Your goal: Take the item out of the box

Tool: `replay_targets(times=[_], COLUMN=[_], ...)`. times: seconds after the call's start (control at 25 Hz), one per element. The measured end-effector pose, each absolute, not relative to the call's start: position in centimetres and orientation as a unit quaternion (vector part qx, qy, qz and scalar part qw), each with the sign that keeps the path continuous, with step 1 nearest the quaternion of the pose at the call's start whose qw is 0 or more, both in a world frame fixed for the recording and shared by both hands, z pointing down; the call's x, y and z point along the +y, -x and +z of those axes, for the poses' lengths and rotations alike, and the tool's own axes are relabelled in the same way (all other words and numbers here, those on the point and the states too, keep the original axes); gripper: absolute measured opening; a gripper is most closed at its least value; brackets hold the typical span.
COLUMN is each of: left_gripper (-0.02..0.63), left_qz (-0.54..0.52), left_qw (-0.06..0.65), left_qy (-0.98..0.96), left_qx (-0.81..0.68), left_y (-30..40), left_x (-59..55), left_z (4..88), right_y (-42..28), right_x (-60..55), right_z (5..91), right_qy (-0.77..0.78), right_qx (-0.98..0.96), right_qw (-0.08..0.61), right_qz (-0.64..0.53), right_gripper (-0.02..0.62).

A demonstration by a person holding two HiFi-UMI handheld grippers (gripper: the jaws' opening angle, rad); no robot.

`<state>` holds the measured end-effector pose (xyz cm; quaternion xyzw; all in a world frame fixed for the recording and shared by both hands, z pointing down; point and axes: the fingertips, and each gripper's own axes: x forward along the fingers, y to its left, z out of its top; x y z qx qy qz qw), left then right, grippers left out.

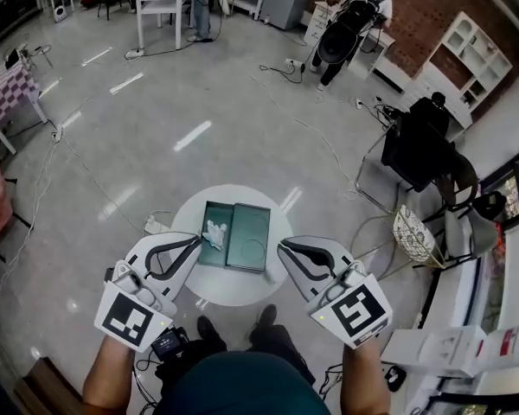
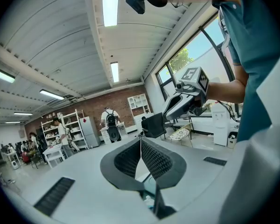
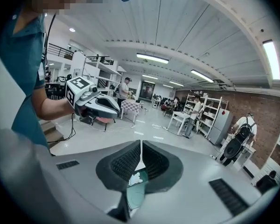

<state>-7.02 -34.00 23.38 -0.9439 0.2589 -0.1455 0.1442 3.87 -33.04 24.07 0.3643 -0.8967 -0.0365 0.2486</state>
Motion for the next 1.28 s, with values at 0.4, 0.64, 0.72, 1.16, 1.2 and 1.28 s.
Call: replay_targets(times=[0.4,0.64,0.72,1.16,1.2,1.28], left_gripper=[0.023,0.023,0.023,0.023,0.023,0.023], left_qz=[-0.171,-0.182,-0.185,-0.201,-0.202,-0.208], left_qw=[0.123,0.103,0.095,0.049,0.046,0.031], left_qy=[0.921,0.905,0.902,0.885,0.884,0.881], left_qx=[0.329,0.37,0.379,0.417,0.419,0.424], left_y=[10.8,12.7,13.3,15.5,15.3,15.6], left_x=[-35.5,-36.7,-37.2,-41.1,-41.1,-41.4], left_z=[24.7,25.5,26.3,33.4,34.2,35.8], right_y=[-0.3,1.4,2.1,4.3,4.0,4.2], right_x=[-37.8,-40.4,-41.5,-47.1,-47.2,-47.8], right_z=[25.5,26.7,27.5,35.9,36.9,38.7], right_qy=[-0.292,-0.247,-0.236,-0.185,-0.182,-0.174], right_qx=[-0.923,-0.935,-0.938,-0.945,-0.945,-0.944], right_qw=[0.247,0.251,0.252,0.271,0.273,0.279], right_qz=[-0.047,-0.046,-0.042,-0.01,-0.007,0.003], right_gripper=[0.04,0.04,0.04,0.041,0.041,0.04])
